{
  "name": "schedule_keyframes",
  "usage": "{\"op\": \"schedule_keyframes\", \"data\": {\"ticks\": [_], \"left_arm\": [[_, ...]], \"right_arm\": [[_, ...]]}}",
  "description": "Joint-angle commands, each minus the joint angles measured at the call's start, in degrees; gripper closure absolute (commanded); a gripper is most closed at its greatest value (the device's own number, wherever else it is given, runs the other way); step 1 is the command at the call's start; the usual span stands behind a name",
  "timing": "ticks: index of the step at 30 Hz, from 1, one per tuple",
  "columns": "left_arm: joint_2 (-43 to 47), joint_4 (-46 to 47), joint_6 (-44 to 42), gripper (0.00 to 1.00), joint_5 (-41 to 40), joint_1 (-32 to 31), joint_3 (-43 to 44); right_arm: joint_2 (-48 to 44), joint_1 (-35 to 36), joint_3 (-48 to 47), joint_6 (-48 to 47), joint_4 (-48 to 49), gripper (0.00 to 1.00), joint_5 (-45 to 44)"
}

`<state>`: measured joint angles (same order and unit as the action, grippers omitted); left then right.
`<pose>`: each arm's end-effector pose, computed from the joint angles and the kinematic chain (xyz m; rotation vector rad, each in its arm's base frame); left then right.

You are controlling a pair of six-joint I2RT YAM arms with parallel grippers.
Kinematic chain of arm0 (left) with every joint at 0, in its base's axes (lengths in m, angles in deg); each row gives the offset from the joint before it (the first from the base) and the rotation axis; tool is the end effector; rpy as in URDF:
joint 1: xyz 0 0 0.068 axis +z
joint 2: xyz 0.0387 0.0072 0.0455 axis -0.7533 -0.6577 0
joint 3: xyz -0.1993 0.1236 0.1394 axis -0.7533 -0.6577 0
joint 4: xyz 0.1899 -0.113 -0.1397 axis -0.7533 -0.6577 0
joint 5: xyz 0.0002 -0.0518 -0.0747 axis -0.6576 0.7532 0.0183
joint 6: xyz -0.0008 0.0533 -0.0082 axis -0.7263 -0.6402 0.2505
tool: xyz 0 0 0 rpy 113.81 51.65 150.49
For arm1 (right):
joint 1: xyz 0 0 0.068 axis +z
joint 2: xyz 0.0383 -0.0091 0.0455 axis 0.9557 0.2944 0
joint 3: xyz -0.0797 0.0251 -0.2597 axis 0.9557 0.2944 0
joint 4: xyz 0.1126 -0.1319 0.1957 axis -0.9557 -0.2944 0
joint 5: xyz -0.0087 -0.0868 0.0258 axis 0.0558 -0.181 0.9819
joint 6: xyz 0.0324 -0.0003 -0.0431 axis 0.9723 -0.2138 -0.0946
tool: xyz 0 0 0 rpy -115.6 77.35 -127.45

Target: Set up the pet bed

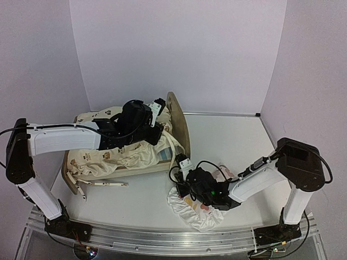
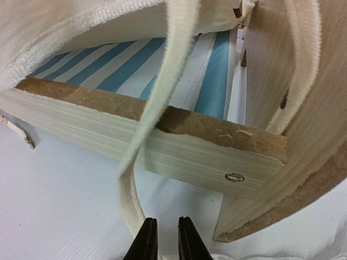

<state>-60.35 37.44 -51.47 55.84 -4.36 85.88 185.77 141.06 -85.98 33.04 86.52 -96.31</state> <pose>0.2338 -0.2932 0.2911 0.6586 1.9316 -0.2715 0.1507 0.3198 0.1349 -0.5313 1.8447 0.3133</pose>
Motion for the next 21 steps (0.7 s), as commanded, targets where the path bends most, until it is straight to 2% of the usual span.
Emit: {"op": "schedule_keyframes", "data": {"ticks": [1, 12, 21], "left_arm": [[3.9, 0.5, 0.8, 1.0, 0.0, 0.6, -0.3], [4.7, 1.6, 0.9, 1.0, 1.1, 0.6, -1.7], [4.4, 1.5, 1.1, 1.0, 2.3, 0.6, -1.2]], "right_arm": [[4.4, 0.3, -4.6, -2.0, 2.4, 0.85, -6.5], [12.6, -0.3, -8.6, -1.6, 6.9, 0.77, -14.9], [20.7, -0.8, -8.4, -5.1, 24.1, 0.71, -22.4]]}}
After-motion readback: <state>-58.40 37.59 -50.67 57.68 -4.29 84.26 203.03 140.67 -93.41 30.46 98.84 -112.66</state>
